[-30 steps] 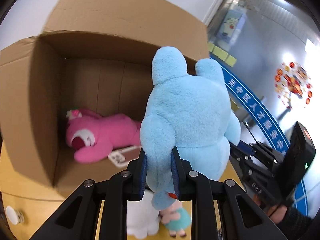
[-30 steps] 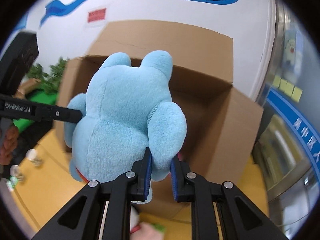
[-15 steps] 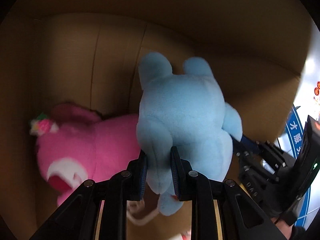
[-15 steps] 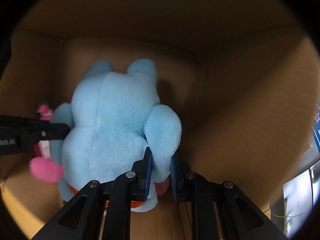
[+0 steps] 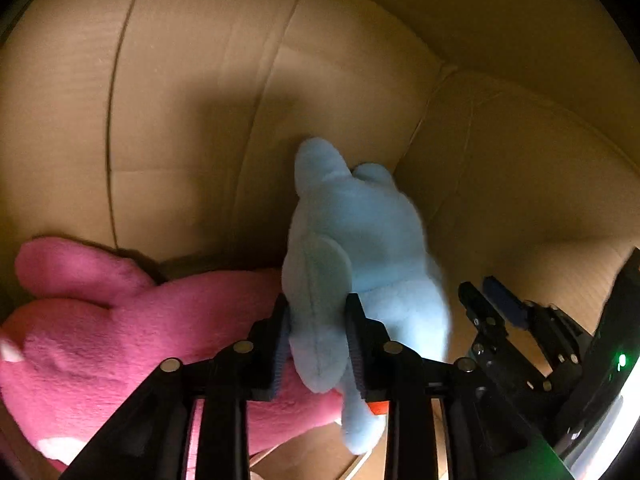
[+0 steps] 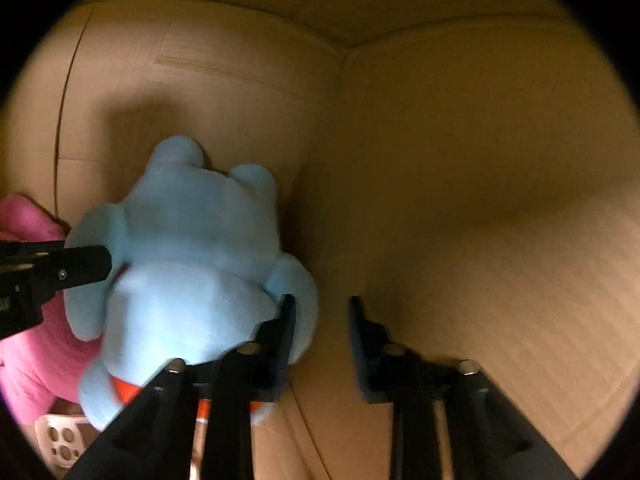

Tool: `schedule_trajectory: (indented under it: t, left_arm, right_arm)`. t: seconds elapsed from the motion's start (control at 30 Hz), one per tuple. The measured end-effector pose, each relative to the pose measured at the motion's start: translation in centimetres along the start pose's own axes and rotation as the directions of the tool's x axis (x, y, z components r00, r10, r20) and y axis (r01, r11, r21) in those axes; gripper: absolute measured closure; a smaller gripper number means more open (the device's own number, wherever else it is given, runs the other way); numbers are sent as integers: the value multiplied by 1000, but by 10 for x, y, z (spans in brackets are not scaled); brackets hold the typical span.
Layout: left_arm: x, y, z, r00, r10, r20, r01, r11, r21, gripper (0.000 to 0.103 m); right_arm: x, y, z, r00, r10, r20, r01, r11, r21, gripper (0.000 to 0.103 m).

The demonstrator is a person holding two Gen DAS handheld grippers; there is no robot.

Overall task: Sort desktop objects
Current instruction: 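Open both tools to release the blue plush and withdraw to the table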

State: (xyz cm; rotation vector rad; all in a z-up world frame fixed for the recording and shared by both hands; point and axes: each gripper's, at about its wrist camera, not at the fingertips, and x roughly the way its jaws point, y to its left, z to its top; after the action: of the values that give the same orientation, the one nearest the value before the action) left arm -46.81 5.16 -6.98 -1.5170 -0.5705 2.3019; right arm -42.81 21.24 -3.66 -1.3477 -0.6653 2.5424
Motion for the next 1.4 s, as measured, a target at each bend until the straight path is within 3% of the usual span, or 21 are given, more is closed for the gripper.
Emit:
schedule_trajectory:
  t: [0.03,0.07,0.1,0.17,0.2,0.3,0.43,0.53,0.6,0.73,0.77,0.87,1.07,1.23,1.4]
  left_arm:
    - [0,-1,-1,1000,15,3,-15,1000,1,67]
    - [-2,-2,-1,1000,20,11,-20,1000,-2,62]
    - [-5,-4,-2,999,25,21,-25,1000,-5,50]
    - [-20,-8,-6,996,60,69,-60,998,-1,26]
    - [-29,-10,-8,992,80,95,-80,997,1,20]
    - [-58,-19,-22,981,114,155,-120,992,27,16]
    - [-112,-32,-61,962,155,224,-172,983,58,12]
    - [-163,-49,-105,939,198,280,-224,972,64,8]
    - [-200,-64,-143,919,226,323,-259,964,61,0]
    - [-250,-100,-224,887,291,359,-329,943,48,0]
    - [-259,-108,-245,882,300,362,-338,940,44,0]
    - [-271,-127,-306,876,330,352,-357,934,14,0]
    - [-262,-158,-402,893,349,286,-361,932,-9,0]
    - [-242,-170,-421,905,346,248,-353,936,-18,0]
    - [-223,-181,-437,916,340,214,-343,939,-28,0]
  right_arm:
    - [-4,2,-1,1000,18,1,-18,1000,-14,68]
    - [-9,4,-3,999,39,0,-39,999,-29,52]
    - [-17,6,-5,998,54,19,-53,998,-43,32]
    - [-40,10,-10,995,75,69,-70,995,-71,15]
    - [-51,9,-15,992,101,79,-94,992,-80,15]
    - [-83,5,-27,976,194,100,-184,978,-102,15]
    - [-135,-23,-54,931,333,146,-317,940,-124,15]
    - [-186,-58,-90,883,413,223,-392,910,-133,15]
    - [-219,-92,-119,838,460,293,-438,888,-140,15]
    - [-262,-161,-185,733,564,380,-547,821,-163,15]
    - [-263,-178,-203,719,584,377,-570,806,-160,14]
    - [-275,-203,-246,709,603,366,-604,787,-128,14]
    - [-249,-222,-333,700,664,265,-685,728,-17,14]
    - [-213,-206,-372,685,723,94,-729,682,66,14]
    - [-195,-190,-399,691,723,9,-719,687,105,14]
